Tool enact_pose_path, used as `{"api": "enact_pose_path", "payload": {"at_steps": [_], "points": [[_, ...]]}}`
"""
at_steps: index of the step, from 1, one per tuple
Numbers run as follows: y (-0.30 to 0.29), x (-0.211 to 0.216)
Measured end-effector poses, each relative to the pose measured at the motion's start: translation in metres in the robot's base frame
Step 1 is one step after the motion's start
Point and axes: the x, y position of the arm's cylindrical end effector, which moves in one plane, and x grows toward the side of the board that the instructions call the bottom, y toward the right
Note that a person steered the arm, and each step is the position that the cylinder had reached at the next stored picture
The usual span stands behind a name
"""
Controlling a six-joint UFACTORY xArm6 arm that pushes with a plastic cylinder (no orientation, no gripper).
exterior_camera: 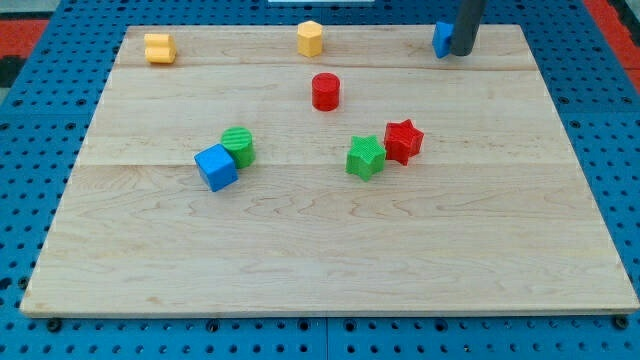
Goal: Push blue cube to the center left
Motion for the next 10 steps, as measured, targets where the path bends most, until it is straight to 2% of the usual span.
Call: {"api": "enact_pose_path", "payload": {"at_steps": [1, 2, 3, 4, 5, 7, 8, 9, 10], "points": [[0.000, 0.000], [0.000, 0.022], [-0.020, 0.078], [-0.099, 0.102], [-0.165, 0.102], [-0.251, 0.231], [-0.339, 0.221], [-0.370, 0.188], [-0.330, 0.190]]}}
